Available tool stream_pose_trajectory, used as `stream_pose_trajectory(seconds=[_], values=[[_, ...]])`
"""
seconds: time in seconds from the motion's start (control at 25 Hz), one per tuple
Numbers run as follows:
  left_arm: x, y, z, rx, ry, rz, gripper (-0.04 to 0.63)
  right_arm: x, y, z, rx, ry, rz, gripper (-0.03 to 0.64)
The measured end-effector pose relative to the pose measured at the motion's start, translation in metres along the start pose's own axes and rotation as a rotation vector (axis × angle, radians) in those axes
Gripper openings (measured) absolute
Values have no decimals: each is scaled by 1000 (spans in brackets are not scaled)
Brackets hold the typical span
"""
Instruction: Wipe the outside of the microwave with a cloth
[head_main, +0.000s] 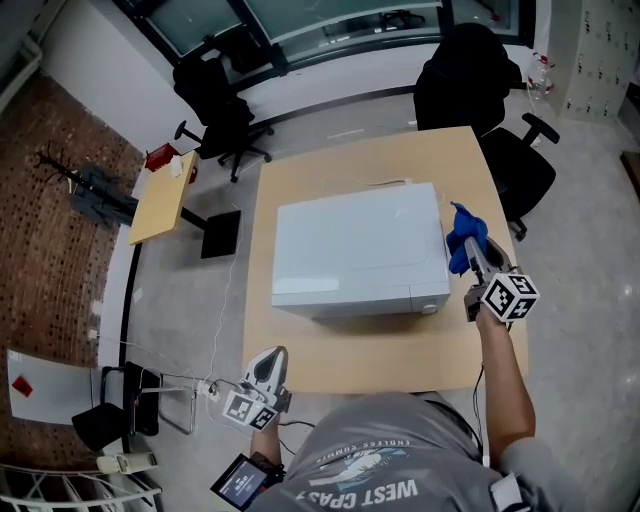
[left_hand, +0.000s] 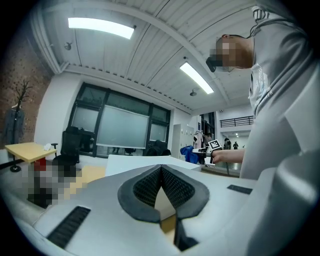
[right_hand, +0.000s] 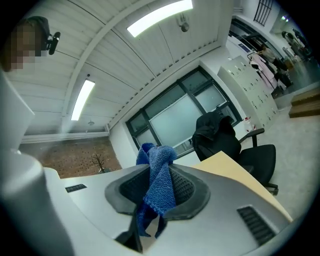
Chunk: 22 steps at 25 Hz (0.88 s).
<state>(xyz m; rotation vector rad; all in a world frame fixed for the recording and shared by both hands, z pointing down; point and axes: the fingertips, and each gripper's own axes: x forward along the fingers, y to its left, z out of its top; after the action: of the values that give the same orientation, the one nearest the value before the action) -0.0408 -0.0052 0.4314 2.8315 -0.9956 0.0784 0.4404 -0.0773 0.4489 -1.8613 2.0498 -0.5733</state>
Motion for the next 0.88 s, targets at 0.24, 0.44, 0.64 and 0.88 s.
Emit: stream_pose_trajectory(seconds=[0.24, 0.44, 0.64, 0.88], values=[[0, 5, 2, 3, 3, 41, 23, 44, 0, 11, 7, 17, 72, 98], [2, 9, 5, 7, 5, 65, 23, 58, 0, 7, 23, 30, 94, 98], [7, 9, 2, 5, 17, 72, 23, 63, -2, -1, 44, 43, 100, 98], [15, 4, -2, -2, 23, 63, 23, 64, -4, -7, 52, 59, 107, 98]])
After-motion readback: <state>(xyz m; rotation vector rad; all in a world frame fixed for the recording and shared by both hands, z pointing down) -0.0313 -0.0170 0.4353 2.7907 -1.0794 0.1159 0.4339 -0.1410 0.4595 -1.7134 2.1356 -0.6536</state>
